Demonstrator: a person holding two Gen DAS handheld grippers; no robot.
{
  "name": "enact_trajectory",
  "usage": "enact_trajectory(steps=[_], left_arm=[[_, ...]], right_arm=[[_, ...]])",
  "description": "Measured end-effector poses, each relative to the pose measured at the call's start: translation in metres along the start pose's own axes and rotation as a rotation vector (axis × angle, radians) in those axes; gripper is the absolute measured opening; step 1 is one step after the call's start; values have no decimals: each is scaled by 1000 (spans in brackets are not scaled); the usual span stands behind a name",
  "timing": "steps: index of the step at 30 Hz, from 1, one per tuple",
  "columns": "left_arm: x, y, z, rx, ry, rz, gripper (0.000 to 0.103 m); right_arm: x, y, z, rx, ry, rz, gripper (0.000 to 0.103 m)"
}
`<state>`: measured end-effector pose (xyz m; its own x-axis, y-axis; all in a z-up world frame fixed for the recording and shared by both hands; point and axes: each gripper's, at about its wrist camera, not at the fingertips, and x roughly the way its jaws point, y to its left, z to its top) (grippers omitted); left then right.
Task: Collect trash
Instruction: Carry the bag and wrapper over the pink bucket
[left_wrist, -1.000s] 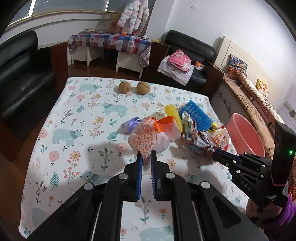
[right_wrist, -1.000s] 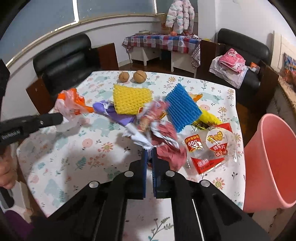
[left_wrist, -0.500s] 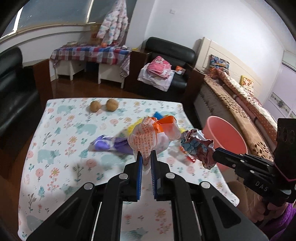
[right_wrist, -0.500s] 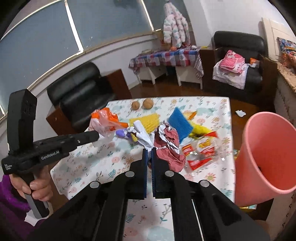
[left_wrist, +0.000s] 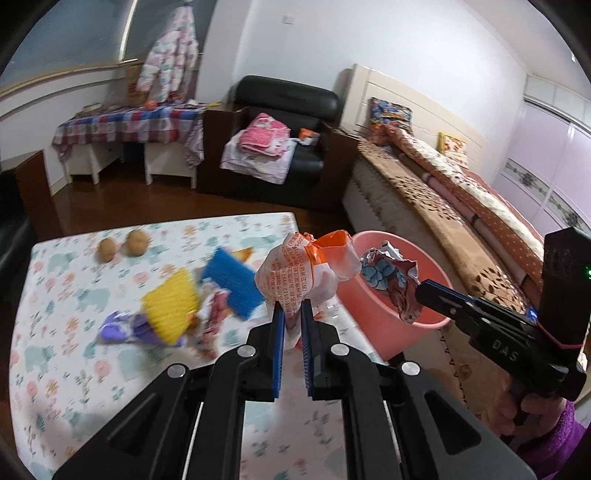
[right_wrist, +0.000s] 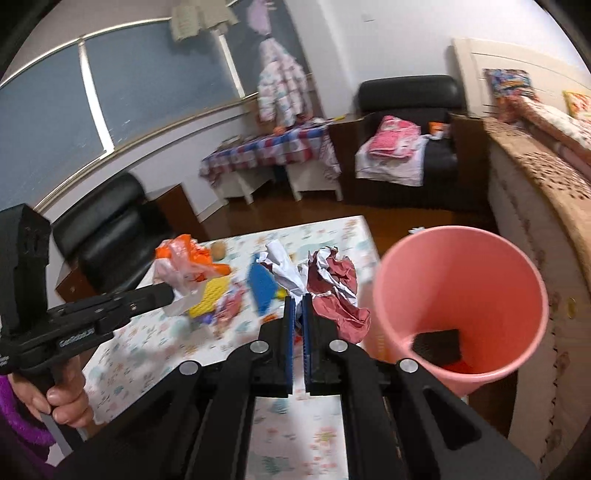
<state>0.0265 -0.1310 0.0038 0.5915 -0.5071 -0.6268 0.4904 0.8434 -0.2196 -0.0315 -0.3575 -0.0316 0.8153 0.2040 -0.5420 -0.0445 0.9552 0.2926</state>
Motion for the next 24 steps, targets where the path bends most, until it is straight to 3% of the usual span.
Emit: enact_trajectory(steps=[9,24], left_arm=[[32,-46,16,75,21,-79,8],[104,-106,30,163,116,-144,8]], right_arm=[[-7,-47,6,94,-33,-112,4],[7,-106,3,180,-19,-208,4]])
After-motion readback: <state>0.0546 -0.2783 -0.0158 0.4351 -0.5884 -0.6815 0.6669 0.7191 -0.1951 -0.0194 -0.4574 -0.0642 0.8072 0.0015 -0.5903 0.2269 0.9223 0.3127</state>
